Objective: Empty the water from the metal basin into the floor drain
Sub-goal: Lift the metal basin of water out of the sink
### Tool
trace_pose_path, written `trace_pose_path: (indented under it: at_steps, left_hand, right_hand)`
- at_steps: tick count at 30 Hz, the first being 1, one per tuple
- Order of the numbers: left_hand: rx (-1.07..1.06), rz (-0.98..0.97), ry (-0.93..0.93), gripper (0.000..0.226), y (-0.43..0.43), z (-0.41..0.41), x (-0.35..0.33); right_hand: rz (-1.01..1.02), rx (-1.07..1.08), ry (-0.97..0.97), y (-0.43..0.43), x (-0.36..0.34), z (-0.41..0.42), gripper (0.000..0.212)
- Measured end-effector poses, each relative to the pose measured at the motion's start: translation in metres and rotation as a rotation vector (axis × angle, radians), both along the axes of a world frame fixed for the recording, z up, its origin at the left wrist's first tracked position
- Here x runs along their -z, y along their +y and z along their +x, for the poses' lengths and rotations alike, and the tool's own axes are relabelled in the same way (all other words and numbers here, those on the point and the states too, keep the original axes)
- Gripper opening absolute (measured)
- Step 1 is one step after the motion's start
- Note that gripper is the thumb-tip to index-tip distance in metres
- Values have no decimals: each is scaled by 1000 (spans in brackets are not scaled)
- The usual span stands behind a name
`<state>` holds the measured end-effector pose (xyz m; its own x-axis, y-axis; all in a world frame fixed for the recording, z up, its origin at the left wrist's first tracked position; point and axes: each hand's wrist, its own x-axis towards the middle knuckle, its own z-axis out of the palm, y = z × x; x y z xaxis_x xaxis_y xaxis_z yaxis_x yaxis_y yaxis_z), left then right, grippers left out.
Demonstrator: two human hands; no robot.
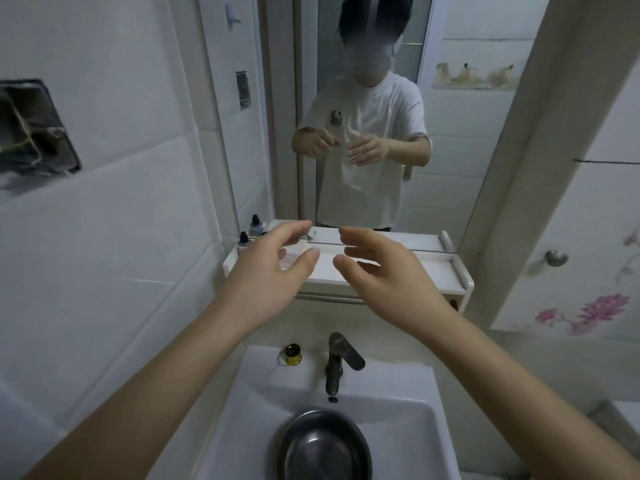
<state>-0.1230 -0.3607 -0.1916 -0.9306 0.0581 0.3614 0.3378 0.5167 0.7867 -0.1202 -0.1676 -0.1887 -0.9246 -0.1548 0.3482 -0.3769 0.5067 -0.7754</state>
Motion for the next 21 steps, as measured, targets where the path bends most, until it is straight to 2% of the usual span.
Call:
trace_pose_path:
  at_steps: [5, 10, 21]
  left_hand:
    - [36, 13, -37, 43, -11, -8, 27]
    - [53, 36, -87, 54, -11, -13, 53]
    - [54, 48, -181, 44, -12, -27, 102]
  right_hand:
    - [7, 51, -43, -11, 25, -2, 45]
    - [55, 53, -110, -13, 52, -5, 48]
    - [39, 59, -234, -17, 101, -15, 46]
